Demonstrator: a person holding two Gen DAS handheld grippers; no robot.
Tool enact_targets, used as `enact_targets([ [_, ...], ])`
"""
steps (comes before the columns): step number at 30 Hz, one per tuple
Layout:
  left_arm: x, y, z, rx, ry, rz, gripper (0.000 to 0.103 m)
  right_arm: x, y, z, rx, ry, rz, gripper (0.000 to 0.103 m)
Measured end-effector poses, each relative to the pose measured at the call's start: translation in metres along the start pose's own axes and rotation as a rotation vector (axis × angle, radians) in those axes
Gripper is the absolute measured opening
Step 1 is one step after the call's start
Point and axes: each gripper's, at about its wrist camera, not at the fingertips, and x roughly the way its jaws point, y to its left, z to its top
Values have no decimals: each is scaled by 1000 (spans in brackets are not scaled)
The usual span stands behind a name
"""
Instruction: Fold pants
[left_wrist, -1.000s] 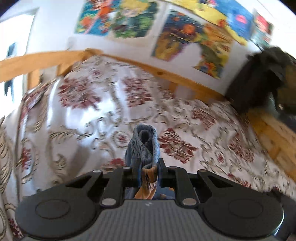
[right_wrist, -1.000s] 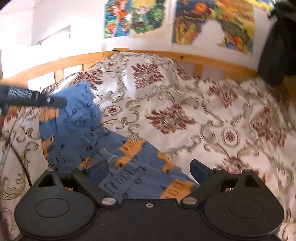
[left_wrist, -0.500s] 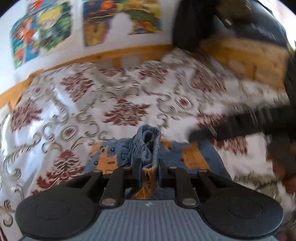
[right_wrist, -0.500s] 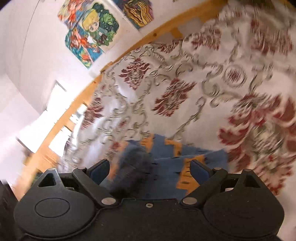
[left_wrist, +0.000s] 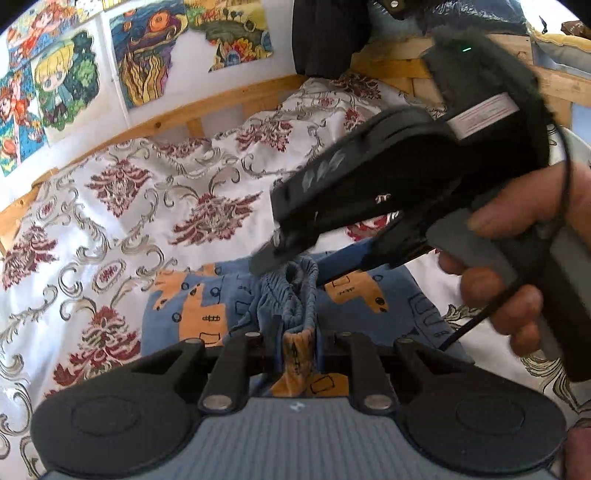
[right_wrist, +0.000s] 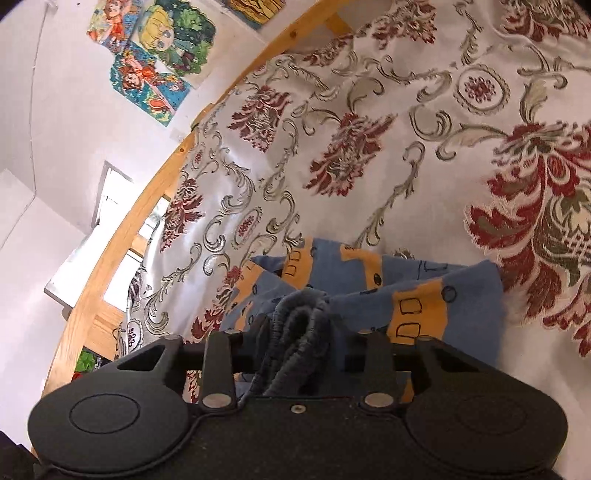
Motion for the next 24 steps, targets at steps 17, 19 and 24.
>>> enact_targets([
  [17, -3, -58, 30, 39, -12, -4, 19, -54, -16, 9, -122, -26, -169, 31],
  [19, 1, -65, 29, 42, -15, -11, 19, -55, -19, 7, -122, -20, -194, 31],
  [24, 9, -73, 21, 19, -2, -56, 19, -52, -22, 0, -147, 6, -265, 31],
])
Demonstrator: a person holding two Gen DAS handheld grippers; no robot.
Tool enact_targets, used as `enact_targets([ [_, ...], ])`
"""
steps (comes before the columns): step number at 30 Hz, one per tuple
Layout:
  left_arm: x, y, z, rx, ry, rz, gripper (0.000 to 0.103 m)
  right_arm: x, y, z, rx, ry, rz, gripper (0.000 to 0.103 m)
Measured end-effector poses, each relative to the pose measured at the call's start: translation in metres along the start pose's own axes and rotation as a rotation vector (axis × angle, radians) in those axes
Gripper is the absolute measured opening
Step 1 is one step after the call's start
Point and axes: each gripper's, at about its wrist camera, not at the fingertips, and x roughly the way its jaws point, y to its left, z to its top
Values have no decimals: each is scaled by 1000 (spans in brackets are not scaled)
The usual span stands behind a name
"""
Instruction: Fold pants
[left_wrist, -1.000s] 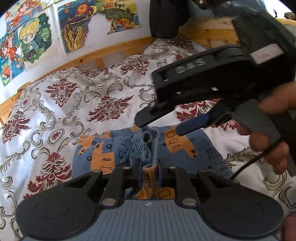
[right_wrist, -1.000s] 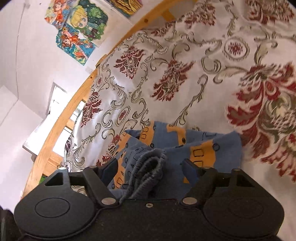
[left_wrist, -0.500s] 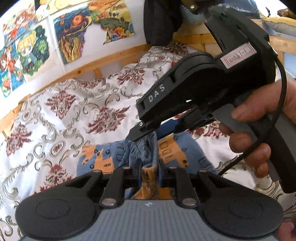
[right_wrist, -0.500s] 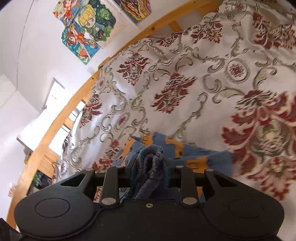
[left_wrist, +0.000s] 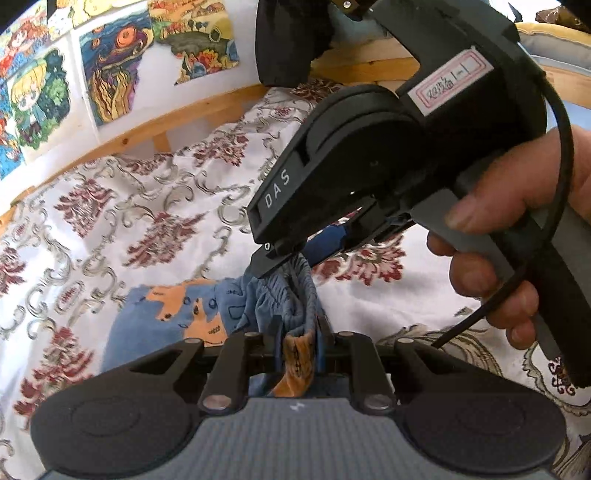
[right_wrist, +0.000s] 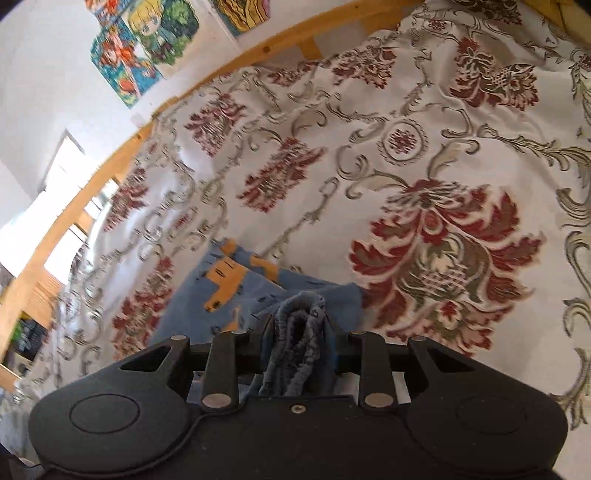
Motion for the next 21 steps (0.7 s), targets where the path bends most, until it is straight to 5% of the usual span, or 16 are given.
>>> enact_targets([
  [5, 12, 4, -11, -24, 31, -57, 21, 6, -3, -5, 1, 19, -45, 33],
  [16, -7, 45, -26, -144, 106, -316, 55, -29, 17, -20, -126, -107, -230, 99],
  [20, -28, 90, -20, -178, 121, -267, 67, -29, 38, -32, -211, -162, -280, 102],
  [21, -32, 101, -17, -191, 119, -243, 80, -27, 44, -34, -229, -170, -297, 102],
])
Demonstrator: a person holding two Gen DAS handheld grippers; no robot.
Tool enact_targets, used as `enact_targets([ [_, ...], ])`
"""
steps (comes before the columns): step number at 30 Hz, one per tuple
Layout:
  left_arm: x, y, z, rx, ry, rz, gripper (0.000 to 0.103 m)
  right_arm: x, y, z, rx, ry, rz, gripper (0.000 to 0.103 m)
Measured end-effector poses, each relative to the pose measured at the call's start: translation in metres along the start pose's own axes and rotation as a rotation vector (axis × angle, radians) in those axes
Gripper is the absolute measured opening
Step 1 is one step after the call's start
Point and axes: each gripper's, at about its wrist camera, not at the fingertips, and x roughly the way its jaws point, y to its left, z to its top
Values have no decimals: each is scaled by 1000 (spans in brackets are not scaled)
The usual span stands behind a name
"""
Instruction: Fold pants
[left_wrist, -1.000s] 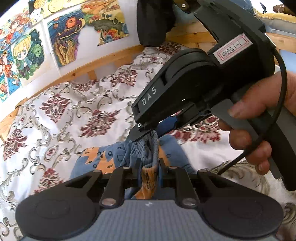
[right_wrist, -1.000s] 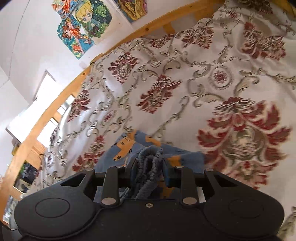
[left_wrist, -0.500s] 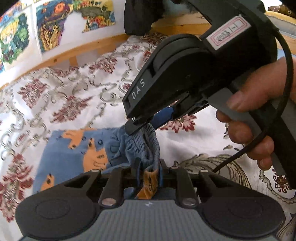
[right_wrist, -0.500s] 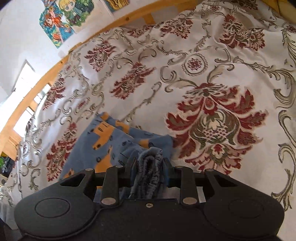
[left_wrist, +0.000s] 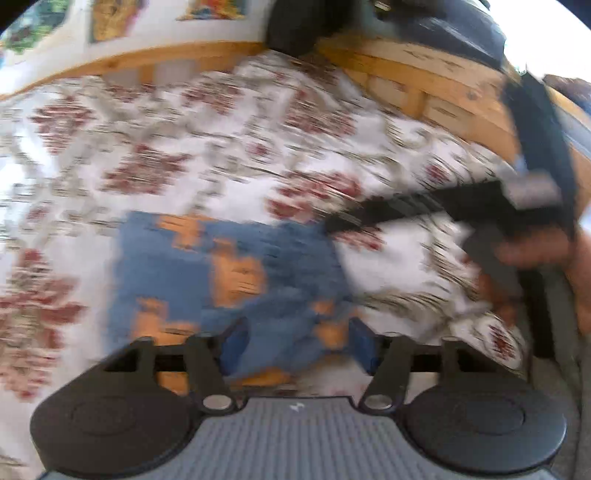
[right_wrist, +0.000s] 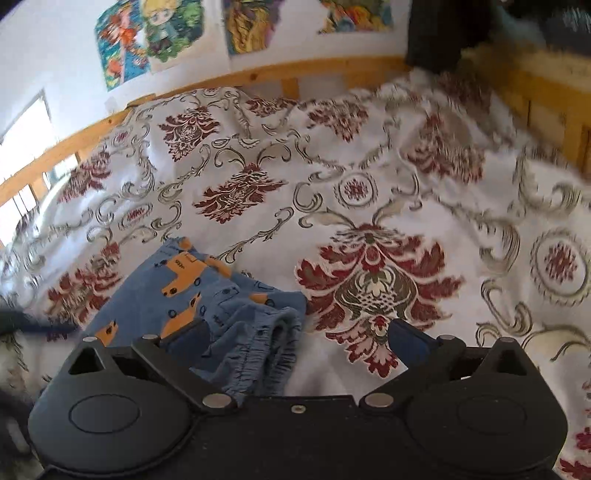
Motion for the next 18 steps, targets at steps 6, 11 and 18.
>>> enact_targets([
  [6, -8, 64, 18, -129, -77, 138, 96, 24, 38, -5, -137, 33, -142, 100],
  [11, 26, 93, 0, -306, 79, 228, 85, 30, 49, -37, -319, 152, -201, 100],
  [18, 18, 90, -22, -266, 145, 264, 89, 19, 45, -42, -281, 167, -212, 102],
])
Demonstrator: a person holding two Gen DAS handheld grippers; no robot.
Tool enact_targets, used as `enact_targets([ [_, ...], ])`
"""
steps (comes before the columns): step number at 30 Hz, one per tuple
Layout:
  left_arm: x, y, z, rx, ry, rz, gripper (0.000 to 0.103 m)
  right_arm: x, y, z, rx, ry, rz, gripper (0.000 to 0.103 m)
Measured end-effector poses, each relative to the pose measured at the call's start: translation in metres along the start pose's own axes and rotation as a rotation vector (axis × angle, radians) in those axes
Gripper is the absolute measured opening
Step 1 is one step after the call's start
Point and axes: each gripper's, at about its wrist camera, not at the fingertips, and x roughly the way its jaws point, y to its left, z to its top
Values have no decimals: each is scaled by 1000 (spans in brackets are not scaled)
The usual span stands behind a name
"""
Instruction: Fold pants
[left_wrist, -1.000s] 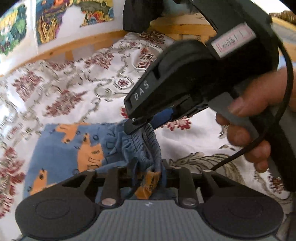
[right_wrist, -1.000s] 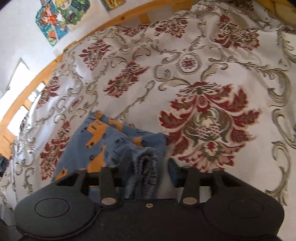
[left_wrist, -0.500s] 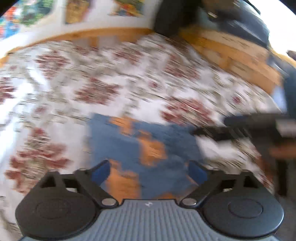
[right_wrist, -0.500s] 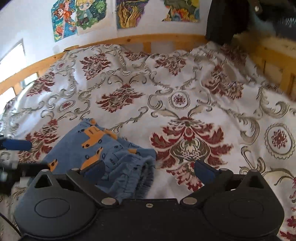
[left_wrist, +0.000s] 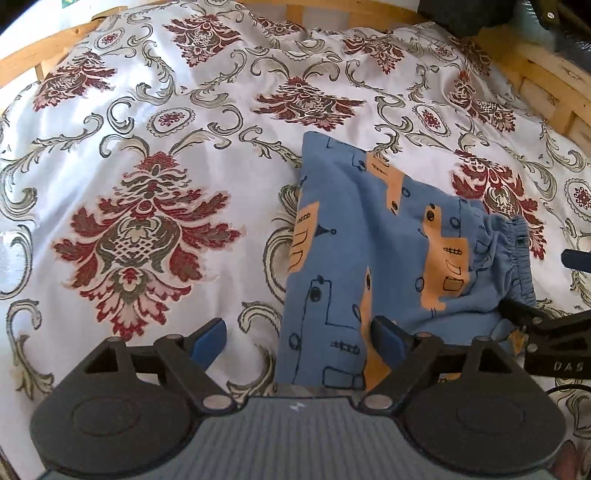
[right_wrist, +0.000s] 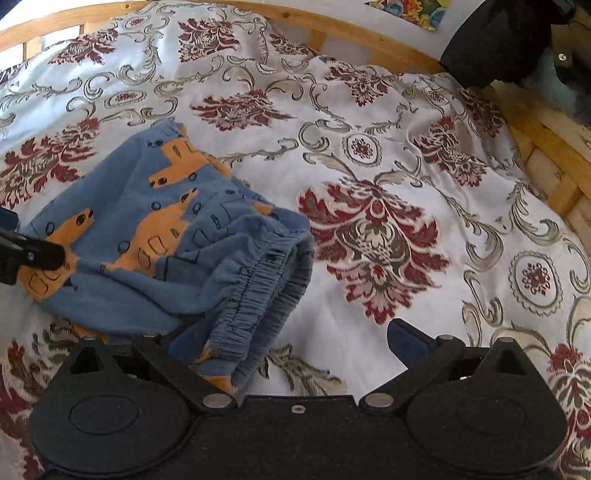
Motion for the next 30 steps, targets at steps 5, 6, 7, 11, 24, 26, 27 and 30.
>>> enact_targets([
  [5, -4, 6, -5, -38, 30, 0, 91, -13, 1, -4, 9, -9, -16, 102],
  [6, -6, 5, -6, -44, 33, -1, 91, -17, 2, -5, 11, -18, -20, 102],
  [7, -6, 6, -6, -46, 35, 1, 91, -21, 2, -6, 10, -33, -24, 102],
  [11, -11, 8, -6, -53, 42, 16, 94, -39, 4, -6, -17, -168, -38, 102],
  [24, -15, 1, 53, 40, -180, 51, 97, 3, -17, 34, -169, -305, -77, 102],
  [26, -1, -7, 65, 103, -205, 37, 97, 17, -17, 33, -166, -284, -63, 102],
  [27, 9, -11, 71, 140, -207, 42, 97, 24, -15, 32, -166, -266, -59, 102],
  [30, 38, -17, 75, 207, -184, 102, 98, 43, -14, 28, -152, -218, -55, 102],
])
